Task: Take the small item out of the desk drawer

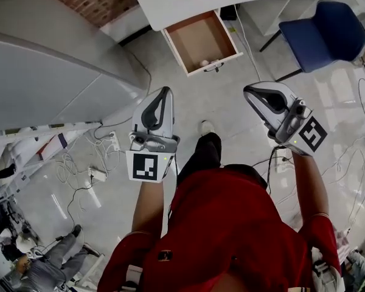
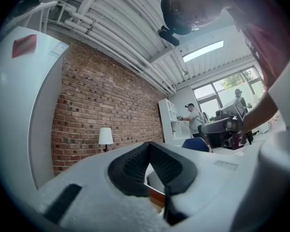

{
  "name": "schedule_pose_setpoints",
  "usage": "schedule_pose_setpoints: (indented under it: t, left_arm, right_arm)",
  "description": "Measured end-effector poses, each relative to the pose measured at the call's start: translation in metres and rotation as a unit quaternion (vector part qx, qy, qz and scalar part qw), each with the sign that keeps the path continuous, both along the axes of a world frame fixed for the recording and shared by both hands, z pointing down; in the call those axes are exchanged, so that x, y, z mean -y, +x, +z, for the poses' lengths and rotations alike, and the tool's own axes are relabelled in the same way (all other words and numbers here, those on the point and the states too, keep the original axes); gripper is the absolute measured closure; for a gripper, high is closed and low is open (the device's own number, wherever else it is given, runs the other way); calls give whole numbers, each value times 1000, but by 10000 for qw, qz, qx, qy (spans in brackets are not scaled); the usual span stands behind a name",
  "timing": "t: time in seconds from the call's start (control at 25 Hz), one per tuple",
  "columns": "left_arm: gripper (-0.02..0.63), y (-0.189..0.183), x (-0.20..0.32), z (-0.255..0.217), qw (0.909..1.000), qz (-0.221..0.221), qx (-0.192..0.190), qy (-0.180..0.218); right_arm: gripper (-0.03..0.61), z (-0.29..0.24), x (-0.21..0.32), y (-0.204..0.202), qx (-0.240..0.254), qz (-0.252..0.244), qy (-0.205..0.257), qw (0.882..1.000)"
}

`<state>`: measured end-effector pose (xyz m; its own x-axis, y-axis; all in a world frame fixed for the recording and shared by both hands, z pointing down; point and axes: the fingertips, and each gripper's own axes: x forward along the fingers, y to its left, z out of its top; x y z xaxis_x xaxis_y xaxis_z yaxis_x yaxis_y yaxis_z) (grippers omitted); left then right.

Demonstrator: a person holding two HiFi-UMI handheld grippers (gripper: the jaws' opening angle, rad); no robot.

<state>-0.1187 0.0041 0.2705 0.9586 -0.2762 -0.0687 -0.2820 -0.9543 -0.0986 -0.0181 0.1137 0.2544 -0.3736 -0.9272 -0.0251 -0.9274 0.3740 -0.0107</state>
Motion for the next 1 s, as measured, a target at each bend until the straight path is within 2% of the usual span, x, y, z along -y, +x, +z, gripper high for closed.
schedule_pose_setpoints:
  t: [0.24,0.6,0.8,1.0]
  left_arm:
    - [611,36,54,-2,9999,-133,-12,20]
    - [611,52,98,6,9980,-597,-67,-178]
    - [611,71,112,12,9943,-1012,-73,-322]
    - [611,99,127,14,9872,-1551,-101,-369]
  right_arm:
    - [566,12,53,45,-326,-279,-184,9989]
    - [566,26,122,104,-667,-702,-335,9947]
    - [566,37,152,125,-713,-1185,-276,9900]
    - [566,51,182,142,-784,-1920,-327,9777]
